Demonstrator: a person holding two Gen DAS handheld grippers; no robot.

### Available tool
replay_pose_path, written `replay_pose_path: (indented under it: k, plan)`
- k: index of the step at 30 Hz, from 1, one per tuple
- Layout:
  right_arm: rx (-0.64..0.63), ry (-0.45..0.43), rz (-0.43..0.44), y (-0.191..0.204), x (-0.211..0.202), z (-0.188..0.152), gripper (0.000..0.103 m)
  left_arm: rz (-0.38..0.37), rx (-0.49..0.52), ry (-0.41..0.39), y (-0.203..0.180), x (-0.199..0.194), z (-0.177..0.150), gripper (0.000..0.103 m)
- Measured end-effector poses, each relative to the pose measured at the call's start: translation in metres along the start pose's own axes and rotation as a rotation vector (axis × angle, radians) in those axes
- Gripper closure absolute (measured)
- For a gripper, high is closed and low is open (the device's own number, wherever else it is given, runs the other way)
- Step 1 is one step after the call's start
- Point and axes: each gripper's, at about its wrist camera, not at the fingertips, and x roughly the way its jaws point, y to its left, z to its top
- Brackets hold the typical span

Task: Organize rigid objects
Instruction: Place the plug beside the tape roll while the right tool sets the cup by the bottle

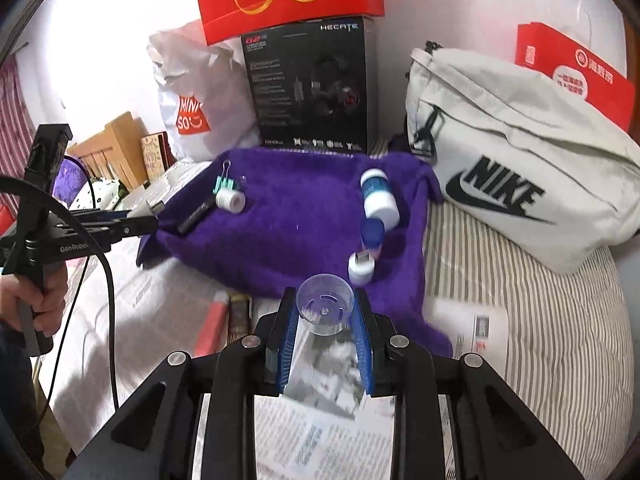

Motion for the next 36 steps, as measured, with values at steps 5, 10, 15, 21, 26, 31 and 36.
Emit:
replay_pose_path:
  k: [5,10,15,21,26,31,36]
  plan:
    - [-0.002,-0.001,0.0,-0.003,0.009,0.017,0.076,-0.011,-0.035,0.018,0.011,0.016,0.012,0.071]
    - [0.005,0.0,0.004,-0.008,0.016,0.025,0.076,-0.03,-0.039,0.059,0.015,0.042,0.023,0.071]
    - [0.007,0.013,0.003,-0.012,0.025,0.027,0.076,-0.018,-0.027,0.095,0.014,0.064,0.03,0.071]
    - [0.021,0.023,0.008,-0.017,0.036,0.028,0.076,-0.001,0.005,0.136,0.009,0.084,0.032,0.071]
    - [0.014,0.032,0.008,-0.016,0.042,0.029,0.076,0.007,0.009,0.157,0.009,0.095,0.03,0.071]
    - [0.015,0.034,0.012,-0.016,0.047,0.032,0.076,0.03,0.055,0.164,0.005,0.096,0.028,0.071]
    - [0.016,0.029,0.015,-0.014,0.052,0.039,0.076,-0.006,0.088,0.174,0.001,0.097,0.027,0.051]
